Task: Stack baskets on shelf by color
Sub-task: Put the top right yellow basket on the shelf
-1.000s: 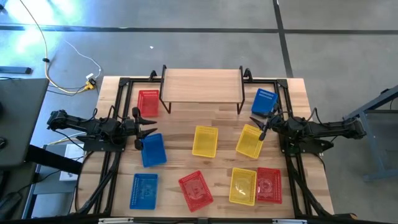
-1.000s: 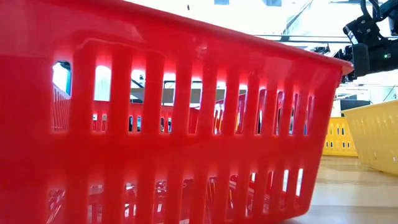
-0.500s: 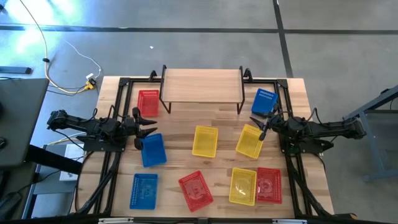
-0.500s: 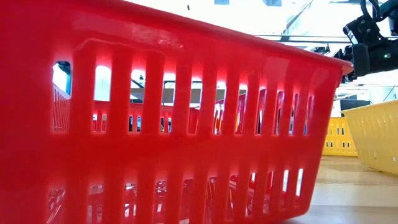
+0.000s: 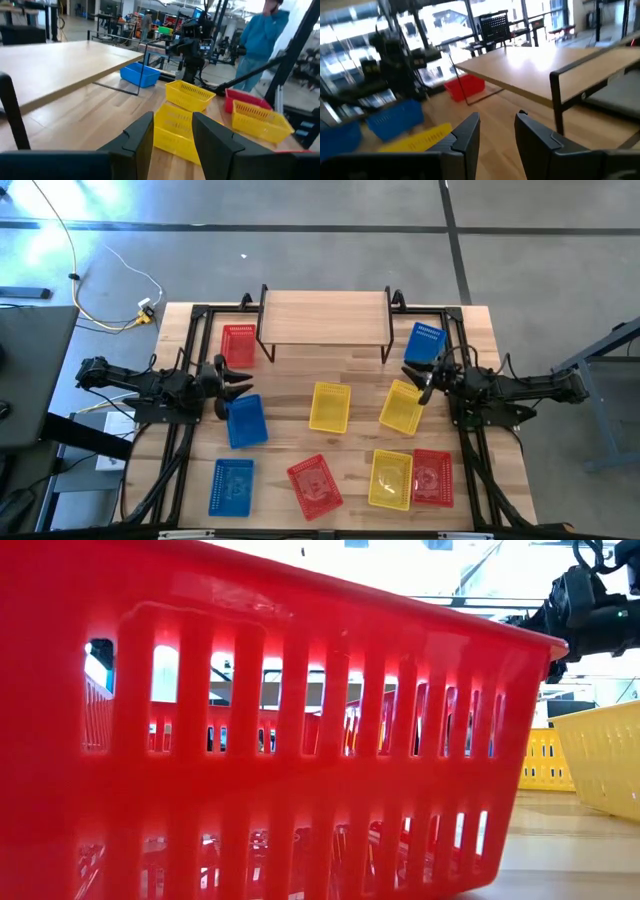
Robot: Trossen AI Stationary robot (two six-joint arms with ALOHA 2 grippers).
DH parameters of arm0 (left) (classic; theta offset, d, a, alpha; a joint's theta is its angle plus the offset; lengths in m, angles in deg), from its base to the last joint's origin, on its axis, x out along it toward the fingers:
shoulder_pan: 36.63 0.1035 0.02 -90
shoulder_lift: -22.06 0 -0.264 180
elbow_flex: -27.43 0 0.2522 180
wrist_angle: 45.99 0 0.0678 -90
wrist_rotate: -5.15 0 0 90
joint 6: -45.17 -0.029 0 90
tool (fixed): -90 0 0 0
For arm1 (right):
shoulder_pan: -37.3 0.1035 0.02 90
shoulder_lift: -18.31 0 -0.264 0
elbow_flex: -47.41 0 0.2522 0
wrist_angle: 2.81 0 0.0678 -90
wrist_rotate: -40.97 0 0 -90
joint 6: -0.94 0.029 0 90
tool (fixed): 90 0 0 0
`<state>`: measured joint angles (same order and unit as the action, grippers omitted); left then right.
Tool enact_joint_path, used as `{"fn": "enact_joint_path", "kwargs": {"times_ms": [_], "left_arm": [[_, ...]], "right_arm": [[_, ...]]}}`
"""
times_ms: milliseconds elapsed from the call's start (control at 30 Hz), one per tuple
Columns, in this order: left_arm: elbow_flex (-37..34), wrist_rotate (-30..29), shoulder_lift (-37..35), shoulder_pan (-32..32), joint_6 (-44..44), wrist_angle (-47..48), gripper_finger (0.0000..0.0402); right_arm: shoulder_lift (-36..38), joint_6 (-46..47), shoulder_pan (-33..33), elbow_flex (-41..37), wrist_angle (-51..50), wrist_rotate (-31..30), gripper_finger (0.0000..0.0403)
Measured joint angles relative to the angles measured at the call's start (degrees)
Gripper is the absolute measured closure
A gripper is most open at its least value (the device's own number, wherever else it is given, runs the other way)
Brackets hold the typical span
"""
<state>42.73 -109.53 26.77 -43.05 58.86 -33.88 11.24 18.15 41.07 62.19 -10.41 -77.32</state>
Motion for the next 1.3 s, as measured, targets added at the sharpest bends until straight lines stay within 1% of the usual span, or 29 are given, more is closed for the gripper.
{"fn": "enact_joint_path", "kwargs": {"times_ms": [100, 167, 300, 433, 533, 600, 700, 833, 900, 1033, 1133, 1300], "left_arm": [[0.0, -0.09, 0.0, 0.0, 4.01, -1.61, 0.0275], [0.0, -0.21, 0.0, 0.0, 5.69, -2.62, 0.0275], [0.0, -0.64, 0.0, 0.0, 6.74, -4.44, 0.0275], [0.0, -2.42, 0.0, 0.0, 6.74, -6.45, 0.0275], [0.0, -3.77, 0.0, 0.0, 7.69, -8.57, 0.0275], [0.0, -5.3, 0.0, 0.0, 9.26, -10.21, 0.0275], [0.0, -8.04, 0.0, 0.0, 12.52, -11.86, 0.0275], [0.0, -9.51, 0.0, 0.0, 15.96, -11.96, 0.0275], [0.0, -9.64, 0.0, 0.0, 16.16, -11.95, 0.0275], [0.0, -9.62, 0.0, 0.0, 16.16, -11.93, 0.0275], [0.0, -9.37, 0.0, 0.0, 16.16, -11.9, 0.0275], [0.0, -9.2, 0.0, 0.0, 16.16, -11.86, 0.0275]], "right_arm": [[0.0, 3.43, -0.02, -0.02, 1.58, -0.64, 0.0293], [0.0, 3.85, -0.01, 0.0, 3.53, -1.0, 0.0293], [0.0, 3.5, 0.0, -0.01, 9.1, -0.61, 0.0293], [0.0, 3.48, 0.0, 0.0, 15.89, -0.46, 0.0293], [0.02, 3.54, 0.0, 0.08, 20.63, 1.41, 0.0293], [-0.09, 3.64, 0.03, 1.54, 19.64, 2.39, 0.0293], [-0.43, 3.42, 0.04, 6.13, 12.81, 2.4, 0.0293], [-2.4, 3.92, 0.04, 15.25, -5.55, 2.52, 0.0293], [-4.3, 6.15, 0.04, 20.0, -15.36, 3.18, 0.0293], [-9.23, 10.72, 0.03, 27.92, -29.94, 6.65, 0.0293], [-13.4, 12.83, 0.04, 32.47, -36.42, 10.67, 0.0293], [-21.07, 15.84, 0.03, 38.33, -43.07, 15.72, 0.0292]]}}
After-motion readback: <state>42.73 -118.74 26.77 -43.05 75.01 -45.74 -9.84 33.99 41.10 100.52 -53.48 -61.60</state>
